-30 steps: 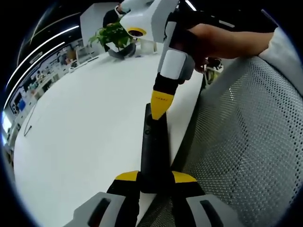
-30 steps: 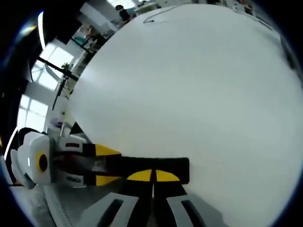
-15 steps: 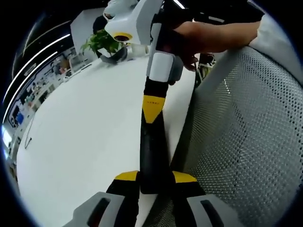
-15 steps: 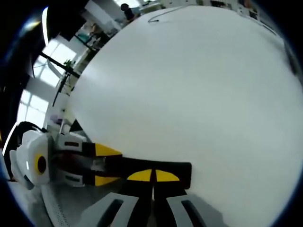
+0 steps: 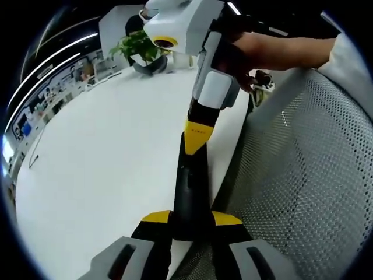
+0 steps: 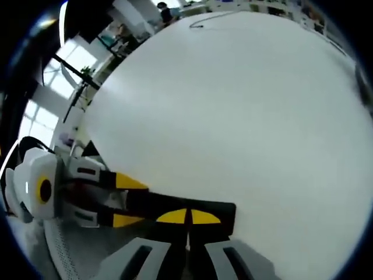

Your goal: Press the specified remote control buttons in sequence, fully releasing each button before pressing the next.

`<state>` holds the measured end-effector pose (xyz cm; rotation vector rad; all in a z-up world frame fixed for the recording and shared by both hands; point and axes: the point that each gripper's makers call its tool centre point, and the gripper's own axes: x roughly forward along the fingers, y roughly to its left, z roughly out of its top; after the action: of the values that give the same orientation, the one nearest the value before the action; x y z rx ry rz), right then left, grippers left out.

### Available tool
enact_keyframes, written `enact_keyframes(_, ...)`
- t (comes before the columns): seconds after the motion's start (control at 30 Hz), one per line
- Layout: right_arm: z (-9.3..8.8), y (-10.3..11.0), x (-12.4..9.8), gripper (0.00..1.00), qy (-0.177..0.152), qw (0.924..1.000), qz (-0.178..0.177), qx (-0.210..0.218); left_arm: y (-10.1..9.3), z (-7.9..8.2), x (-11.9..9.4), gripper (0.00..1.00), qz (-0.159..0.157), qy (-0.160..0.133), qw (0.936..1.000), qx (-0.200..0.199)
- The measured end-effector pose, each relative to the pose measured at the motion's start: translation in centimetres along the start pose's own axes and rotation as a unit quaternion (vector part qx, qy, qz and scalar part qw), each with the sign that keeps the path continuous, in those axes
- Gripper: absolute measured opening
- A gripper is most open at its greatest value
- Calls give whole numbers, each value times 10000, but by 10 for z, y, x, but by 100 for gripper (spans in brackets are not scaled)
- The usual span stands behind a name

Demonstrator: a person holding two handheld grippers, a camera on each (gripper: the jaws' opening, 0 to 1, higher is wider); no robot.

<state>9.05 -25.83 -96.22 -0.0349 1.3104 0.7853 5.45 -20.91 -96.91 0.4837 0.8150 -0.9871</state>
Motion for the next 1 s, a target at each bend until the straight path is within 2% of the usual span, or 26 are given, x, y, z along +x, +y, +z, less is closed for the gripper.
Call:
enact_keyframes(0.17, 0, -2, -1, 0, -56, 10000, 25, -7, 0, 0, 0, 24, -6, -11, 10000, 5)
enact_keyframes(0.47, 0, -1, -3, 0, -8, 9994, 149, 324, -1, 1, 0, 23, 36, 65, 10000, 38)
enact_keyframes(0.53, -3, 1, -3, 0, 171, 9986, 220, 450, -1, 1, 0, 23, 30, 71, 10000, 37)
enact_keyframes(0.6, -5, 9, -3, 0, 435, 9964, 445, 580, -1, 1, 0, 23, 27, 71, 10000, 38)
enact_keyframes(0.7, 3, 14, -3, 0, 387, 9968, 458, 537, -1, 1, 0, 23, 19, 63, 10000, 52)
enact_keyframes(1.0, 7, 10, 3, 0, 883, 9926, 344, 753, -1, 0, 0, 23, 25, 50, 9999, 135)
